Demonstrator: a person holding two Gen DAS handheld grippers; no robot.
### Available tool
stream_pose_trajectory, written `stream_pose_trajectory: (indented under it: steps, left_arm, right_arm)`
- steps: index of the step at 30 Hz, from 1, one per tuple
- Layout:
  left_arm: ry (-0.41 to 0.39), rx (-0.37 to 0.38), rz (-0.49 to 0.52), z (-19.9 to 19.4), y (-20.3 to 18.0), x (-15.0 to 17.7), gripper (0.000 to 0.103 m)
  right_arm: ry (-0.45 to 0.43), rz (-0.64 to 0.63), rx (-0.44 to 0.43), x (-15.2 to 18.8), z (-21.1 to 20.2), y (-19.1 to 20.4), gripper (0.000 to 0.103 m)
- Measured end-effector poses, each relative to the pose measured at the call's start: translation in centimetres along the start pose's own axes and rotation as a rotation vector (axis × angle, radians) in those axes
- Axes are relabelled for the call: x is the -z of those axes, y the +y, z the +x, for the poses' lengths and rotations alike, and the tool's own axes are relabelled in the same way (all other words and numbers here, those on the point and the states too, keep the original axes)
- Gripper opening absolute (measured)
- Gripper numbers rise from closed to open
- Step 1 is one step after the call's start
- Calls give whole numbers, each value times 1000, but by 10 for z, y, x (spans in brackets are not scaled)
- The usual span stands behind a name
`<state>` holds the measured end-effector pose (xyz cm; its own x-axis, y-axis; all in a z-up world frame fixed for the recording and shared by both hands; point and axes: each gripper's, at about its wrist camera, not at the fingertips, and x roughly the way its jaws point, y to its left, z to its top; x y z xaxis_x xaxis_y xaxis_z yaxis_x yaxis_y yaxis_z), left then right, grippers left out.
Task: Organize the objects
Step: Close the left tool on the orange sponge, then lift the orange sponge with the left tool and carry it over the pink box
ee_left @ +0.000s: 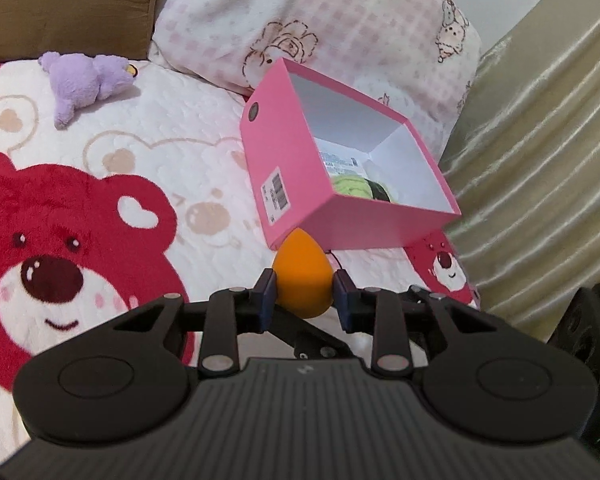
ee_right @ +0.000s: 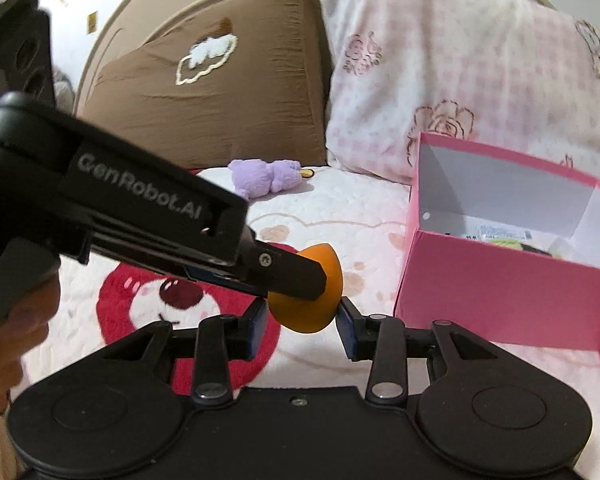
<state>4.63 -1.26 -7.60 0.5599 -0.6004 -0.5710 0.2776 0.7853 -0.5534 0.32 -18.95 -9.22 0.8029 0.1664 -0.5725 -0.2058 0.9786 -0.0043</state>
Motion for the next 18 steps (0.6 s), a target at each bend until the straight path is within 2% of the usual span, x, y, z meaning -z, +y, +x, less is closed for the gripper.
stream_pose_trajectory:
  steps: [3,11,18]
  left_arm:
    - [12,-21,18,-6,-11,3,31]
    - [8,-61,43,-25,-40,3,32]
    - [36,-102,69,-36,-70,-9,32]
  right_arm:
    - [15,-16,-28,-4,-12,-1,44]
    - [25,-80,-31,-14,-36,2,45]
    - [11,-101,-28,-26,-48,5,57]
